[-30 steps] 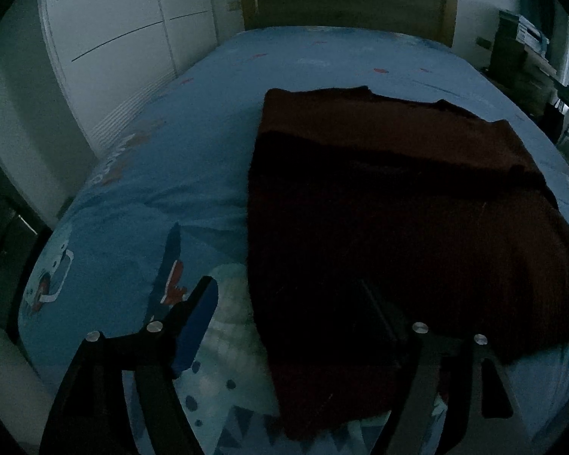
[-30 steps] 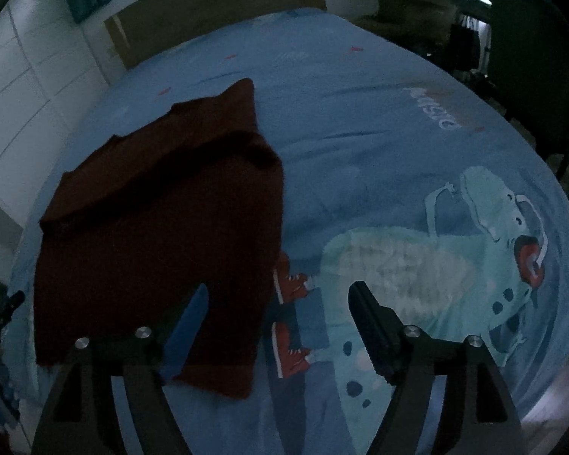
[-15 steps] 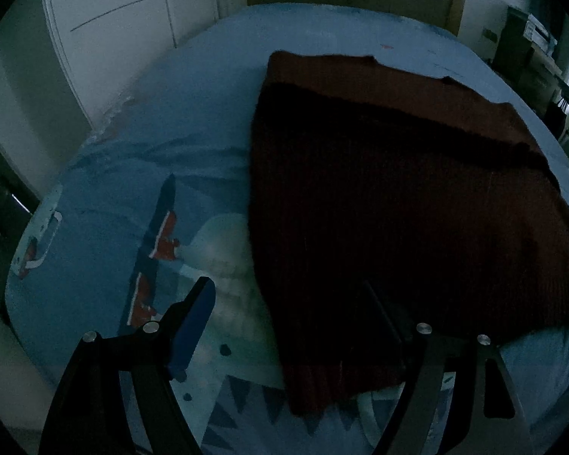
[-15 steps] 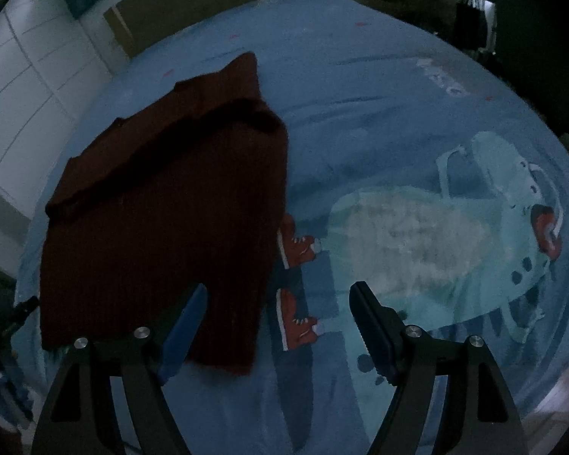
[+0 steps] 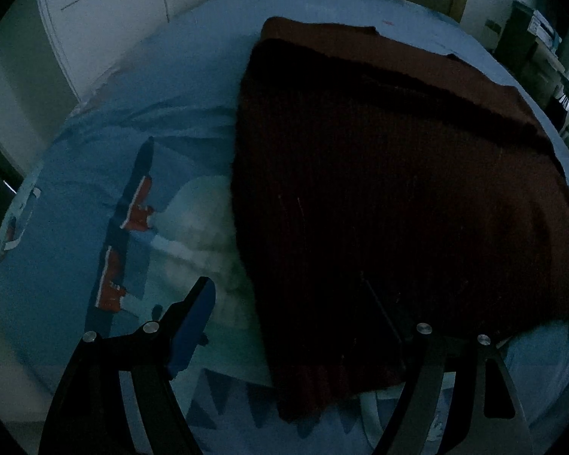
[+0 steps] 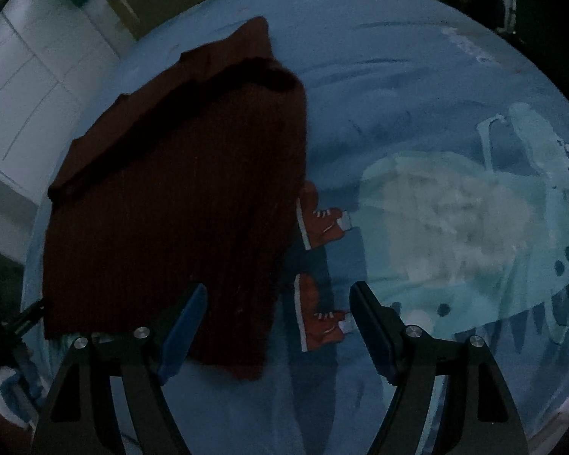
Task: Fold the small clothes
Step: 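Grasp the sweater's end with both grippers and lift it up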
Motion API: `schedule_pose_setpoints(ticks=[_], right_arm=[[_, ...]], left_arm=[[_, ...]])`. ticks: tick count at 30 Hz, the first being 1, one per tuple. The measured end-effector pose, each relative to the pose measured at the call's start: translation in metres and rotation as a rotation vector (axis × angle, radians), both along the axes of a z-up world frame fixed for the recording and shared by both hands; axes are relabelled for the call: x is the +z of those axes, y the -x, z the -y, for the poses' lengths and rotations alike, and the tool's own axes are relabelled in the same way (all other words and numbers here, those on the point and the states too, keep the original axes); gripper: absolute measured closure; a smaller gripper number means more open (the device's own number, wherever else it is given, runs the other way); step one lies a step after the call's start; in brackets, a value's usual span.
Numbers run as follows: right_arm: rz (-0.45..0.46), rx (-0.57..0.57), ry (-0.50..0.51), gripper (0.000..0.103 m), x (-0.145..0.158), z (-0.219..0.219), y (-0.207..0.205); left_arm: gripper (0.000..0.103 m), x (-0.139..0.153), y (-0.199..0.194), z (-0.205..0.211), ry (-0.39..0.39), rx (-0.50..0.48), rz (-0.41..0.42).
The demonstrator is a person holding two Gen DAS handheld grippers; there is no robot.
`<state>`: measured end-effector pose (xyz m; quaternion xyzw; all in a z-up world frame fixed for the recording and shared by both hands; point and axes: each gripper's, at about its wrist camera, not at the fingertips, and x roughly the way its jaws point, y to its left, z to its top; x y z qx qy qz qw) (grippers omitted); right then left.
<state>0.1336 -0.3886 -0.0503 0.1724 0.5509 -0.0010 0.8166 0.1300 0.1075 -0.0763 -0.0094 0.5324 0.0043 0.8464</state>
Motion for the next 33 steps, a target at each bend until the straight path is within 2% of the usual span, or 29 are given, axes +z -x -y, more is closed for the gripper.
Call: schedule_pose_setpoints(ticks=[7, 16, 25, 33], right_arm=[[-0.021, 0.019, -0.013, 0.024, -0.011, -0.002, -0.004], [-0.01, 0.045, -0.068, 0.022, -0.013, -0.002, -0.008], [0.014, 0.081, -0.176, 0.022, -0.014, -0.005, -0.009], [0.023, 0.132, -0.277, 0.022, -0.018, -0.017, -0.012]], left_arm=[[0.029, -0.005, -0.003, -0.005, 0.038, 0.008, -0.016], [0.028, -0.004, -0.005, -0.02, 0.185, 0.022, -0.034], [0.027, 0.001, -0.008, -0.05, 0.5, 0.036, -0.053], [0.028, 0.0, -0.01, -0.067, 0.707, 0.007, -0.068]])
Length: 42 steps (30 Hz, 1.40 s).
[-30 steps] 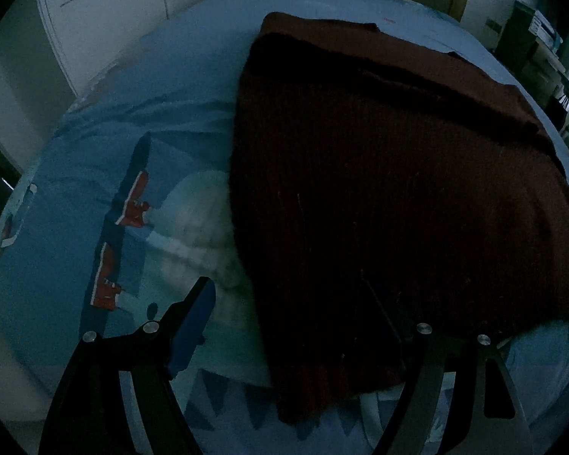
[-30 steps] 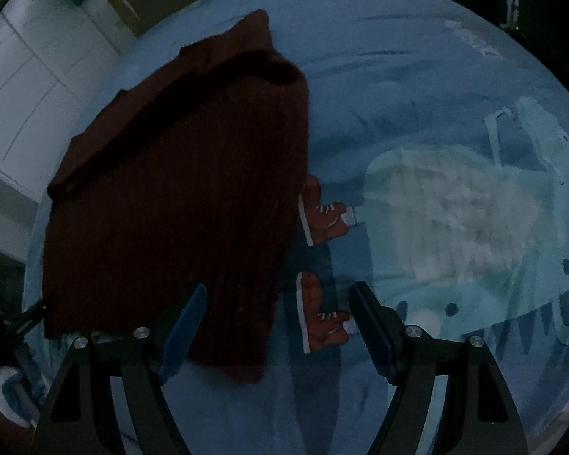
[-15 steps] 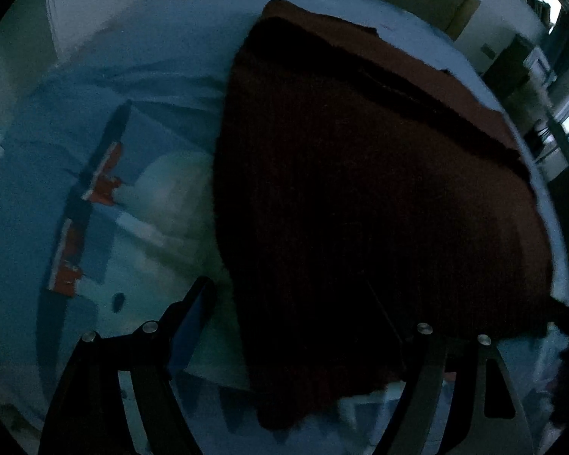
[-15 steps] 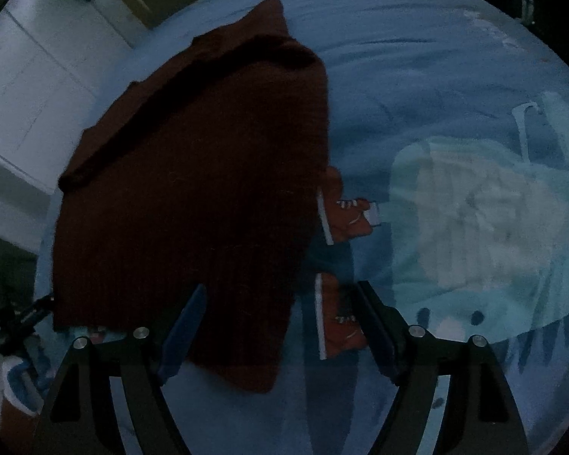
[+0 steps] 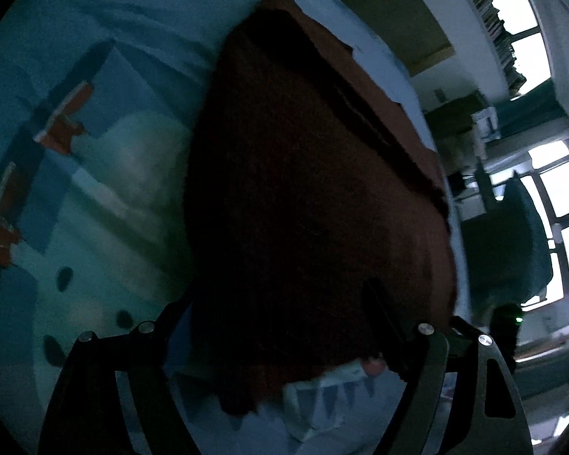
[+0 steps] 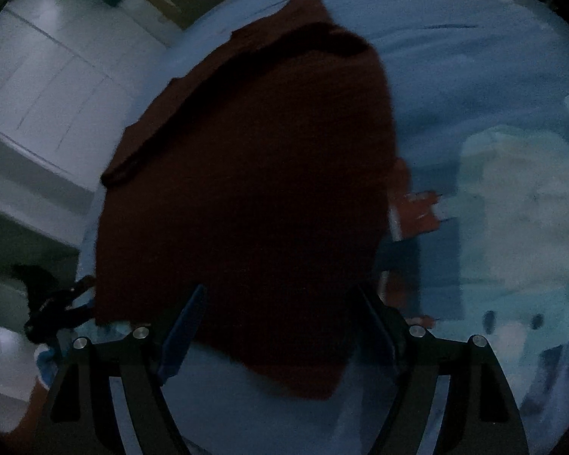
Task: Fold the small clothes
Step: 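Grasp the sweater's end with both grippers and lift it up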
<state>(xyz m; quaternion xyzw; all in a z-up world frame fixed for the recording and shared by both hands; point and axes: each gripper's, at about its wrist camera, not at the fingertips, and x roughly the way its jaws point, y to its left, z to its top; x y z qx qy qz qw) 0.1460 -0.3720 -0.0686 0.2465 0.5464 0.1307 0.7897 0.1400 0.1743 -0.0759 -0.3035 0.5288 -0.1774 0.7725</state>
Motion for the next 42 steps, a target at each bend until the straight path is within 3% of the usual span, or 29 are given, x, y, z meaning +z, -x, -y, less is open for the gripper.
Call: schedule_pose_setpoints(ticks=[6, 10, 14, 18, 25, 27, 29, 31, 37, 42], right_arm=[[0.007, 0.019, -0.082, 0.022, -0.003, -0.005, 0.002], [0.01, 0.017, -0.138, 0.026, -0.004, -0.004, 0.002], [0.008, 0.023, -0.172, 0.042, -0.006, -0.005, 0.0], [0.003, 0.027, -0.168, 0.052, -0.008, -0.003, -0.002], [0.016, -0.07, -0.213, 0.062, -0.012, 0.022, -0.004], [0.004, -0.058, -0.196, 0.07, -0.015, 0.023, -0.005], [0.001, -0.034, -0.175, 0.075, -0.015, 0.021, -0.006], [-0.004, -0.025, -0.167, 0.085, -0.016, 0.021, -0.007], [0.009, 0.014, -0.165, 0.092, -0.014, 0.016, -0.012], [0.082, 0.007, -0.2, 0.093, 0.005, 0.025, -0.016]], left_arm=[[0.031, -0.002, 0.003, -0.004, 0.127, -0.02, -0.005], [0.032, -0.001, -0.004, -0.004, 0.144, -0.038, -0.002], [0.044, -0.003, -0.011, -0.004, 0.19, -0.042, -0.017], [0.045, -0.002, -0.019, -0.004, 0.19, -0.032, -0.02], [0.061, -0.007, -0.013, -0.022, 0.203, 0.012, -0.043], [0.062, -0.007, -0.013, -0.016, 0.194, 0.015, -0.042], [0.07, -0.007, -0.013, -0.016, 0.185, 0.016, -0.041], [0.094, -0.008, -0.013, -0.015, 0.187, 0.005, -0.049], [0.096, 0.007, -0.01, -0.015, 0.182, -0.001, -0.016], [0.096, 0.034, -0.02, -0.01, 0.176, -0.004, 0.048]])
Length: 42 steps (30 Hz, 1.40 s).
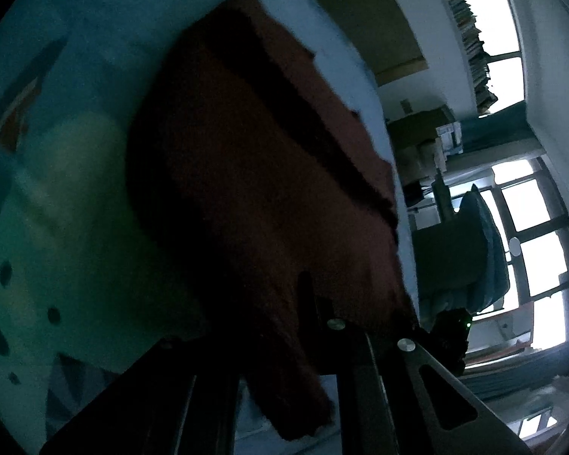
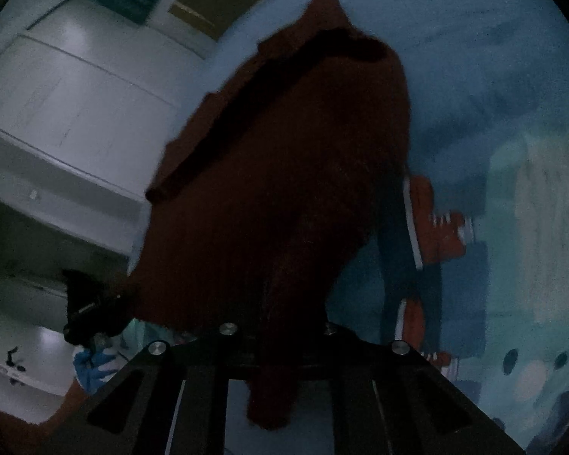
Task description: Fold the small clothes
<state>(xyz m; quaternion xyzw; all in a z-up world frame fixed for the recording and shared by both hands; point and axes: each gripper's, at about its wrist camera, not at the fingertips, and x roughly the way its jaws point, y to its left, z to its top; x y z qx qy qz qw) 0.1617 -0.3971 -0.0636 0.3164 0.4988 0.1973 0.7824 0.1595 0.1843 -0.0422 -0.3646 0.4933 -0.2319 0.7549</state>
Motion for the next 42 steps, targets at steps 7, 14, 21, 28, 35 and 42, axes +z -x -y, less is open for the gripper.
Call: schedule_pose_setpoints(ticks=[7, 14, 21, 28, 35, 42], right_arm=[[0.131, -0.023, -0.005, 0.093, 0.049, 0.008, -0.027], [0.277, -0.022, 0.029, 0.093, 0.103, 0.007, -0.088], [0.311, -0.056, 0.111, 0.093, 0.122, 0.005, -0.168], [0.186, -0.117, 0.14, 0.093, 0.085, 0.003, -0.239], [0.02, -0.182, 0.167, 0.089, 0.025, 0.007, -0.277], [-0.027, -0.199, 0.16, 0.081, 0.006, 0.01, -0.286]], left_arm=[[0.096, 0.05, -0.024, 0.003, -0.015, 0.004, 0.13], [0.096, 0.096, -0.069, 0.008, -0.04, 0.021, 0.254], [0.096, 0.103, -0.13, 0.024, -0.12, 0.036, 0.298], [0.096, 0.054, -0.195, 0.045, -0.23, 0.052, 0.209], [0.095, -0.002, -0.24, 0.06, -0.319, 0.077, 0.079], [0.079, -0.026, -0.246, 0.058, -0.286, 0.102, 0.026]])
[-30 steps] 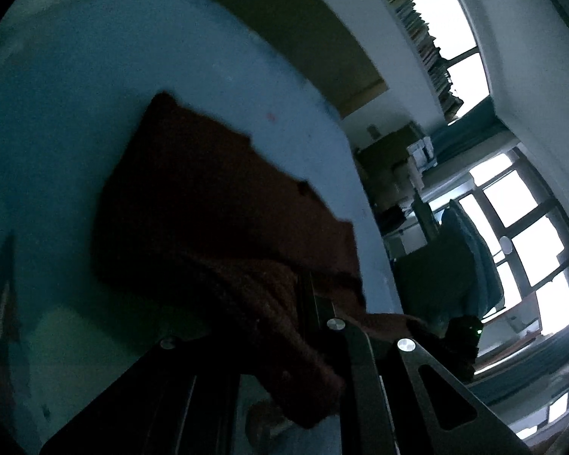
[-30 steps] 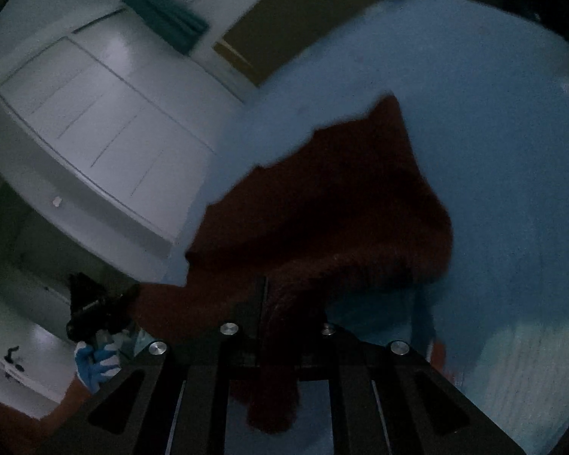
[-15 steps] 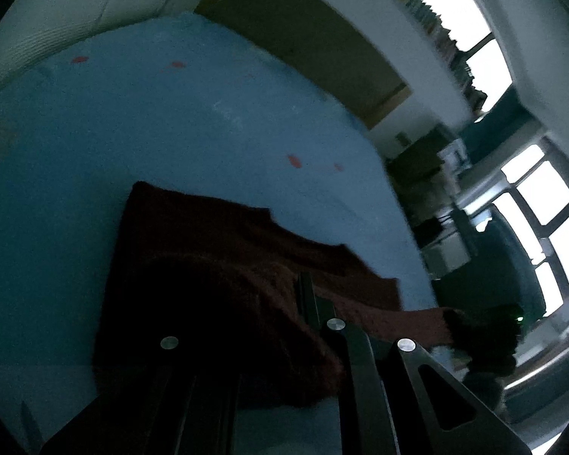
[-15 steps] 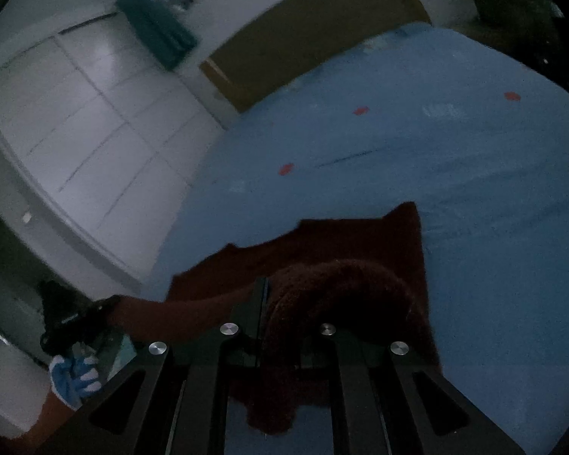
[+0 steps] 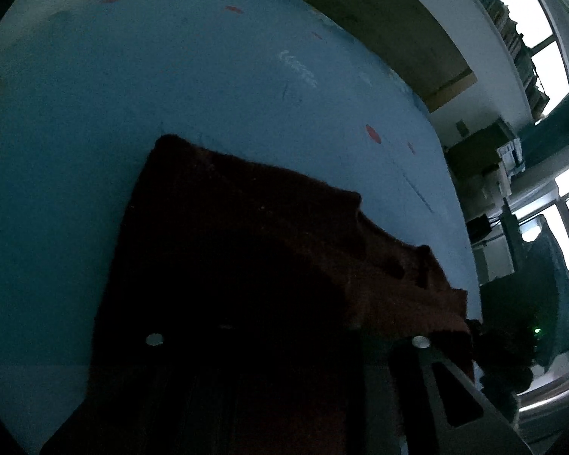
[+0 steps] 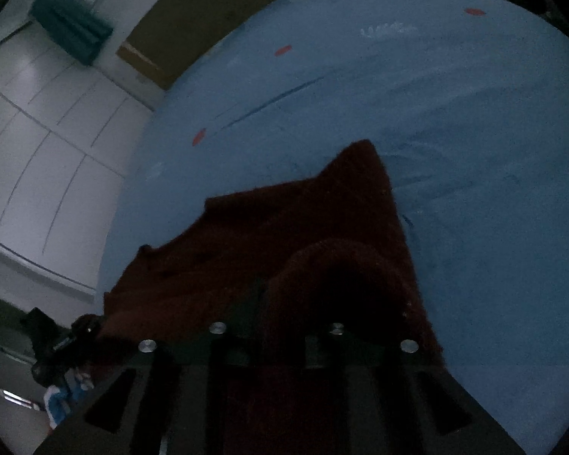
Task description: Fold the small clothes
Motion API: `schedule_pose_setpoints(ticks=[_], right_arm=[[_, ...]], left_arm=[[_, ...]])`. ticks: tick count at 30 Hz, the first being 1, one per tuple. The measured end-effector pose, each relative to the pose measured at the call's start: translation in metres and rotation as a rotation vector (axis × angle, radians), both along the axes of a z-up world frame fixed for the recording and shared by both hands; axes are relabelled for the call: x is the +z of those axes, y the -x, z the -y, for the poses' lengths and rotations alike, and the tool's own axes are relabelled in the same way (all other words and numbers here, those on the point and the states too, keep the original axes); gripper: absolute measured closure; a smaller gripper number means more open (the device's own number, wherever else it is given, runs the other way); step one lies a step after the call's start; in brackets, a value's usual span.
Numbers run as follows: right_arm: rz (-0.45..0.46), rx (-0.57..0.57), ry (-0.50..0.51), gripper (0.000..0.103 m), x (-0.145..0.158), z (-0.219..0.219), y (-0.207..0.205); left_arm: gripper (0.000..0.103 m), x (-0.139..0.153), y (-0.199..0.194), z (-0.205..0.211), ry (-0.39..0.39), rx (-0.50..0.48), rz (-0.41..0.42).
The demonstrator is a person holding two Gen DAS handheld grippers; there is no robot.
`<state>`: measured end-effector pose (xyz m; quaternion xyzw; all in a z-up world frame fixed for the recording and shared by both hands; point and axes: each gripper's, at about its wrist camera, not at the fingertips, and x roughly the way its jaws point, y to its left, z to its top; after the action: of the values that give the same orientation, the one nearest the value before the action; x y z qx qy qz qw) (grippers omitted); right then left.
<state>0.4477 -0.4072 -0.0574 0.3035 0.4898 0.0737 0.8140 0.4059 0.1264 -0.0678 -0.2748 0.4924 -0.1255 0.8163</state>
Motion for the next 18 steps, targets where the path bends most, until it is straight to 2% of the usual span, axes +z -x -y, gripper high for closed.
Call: schedule_pose_setpoints(ticks=[4, 5, 6, 7, 9, 11, 13, 18], right_arm=[[-0.011, -0.018, -0.048, 0.072, -0.002, 0.006, -0.003], [-0.01, -0.026, -0.065, 0.065, -0.002, 0.008, -0.004], [-0.006, -0.031, -0.076, 0.058, 0.0, 0.008, -0.004], [-0.002, -0.033, -0.074, 0.054, 0.002, 0.008, -0.005], [0.007, -0.022, -0.055, 0.042, 0.008, 0.006, -0.007], [0.012, -0.014, -0.025, 0.037, 0.014, 0.005, -0.008], [0.022, -0.01, 0.014, 0.036, 0.022, 0.005, -0.007], [0.064, 0.009, 0.109, 0.034, 0.041, 0.003, -0.005]], left_arm=[[0.062, 0.002, -0.004, -0.007, 0.054, 0.017, -0.013], [0.059, 0.007, -0.005, -0.006, 0.059, 0.025, -0.012], [0.051, 0.011, -0.006, -0.014, 0.063, 0.037, -0.007], [0.046, 0.014, -0.006, -0.017, 0.067, 0.045, -0.003], [0.045, 0.02, -0.007, -0.024, 0.081, 0.056, 0.004], [0.044, 0.026, -0.007, -0.026, 0.069, 0.062, 0.014], [0.044, 0.031, -0.003, -0.028, 0.042, 0.066, 0.031], [0.044, 0.048, 0.007, -0.015, -0.093, 0.071, 0.107]])
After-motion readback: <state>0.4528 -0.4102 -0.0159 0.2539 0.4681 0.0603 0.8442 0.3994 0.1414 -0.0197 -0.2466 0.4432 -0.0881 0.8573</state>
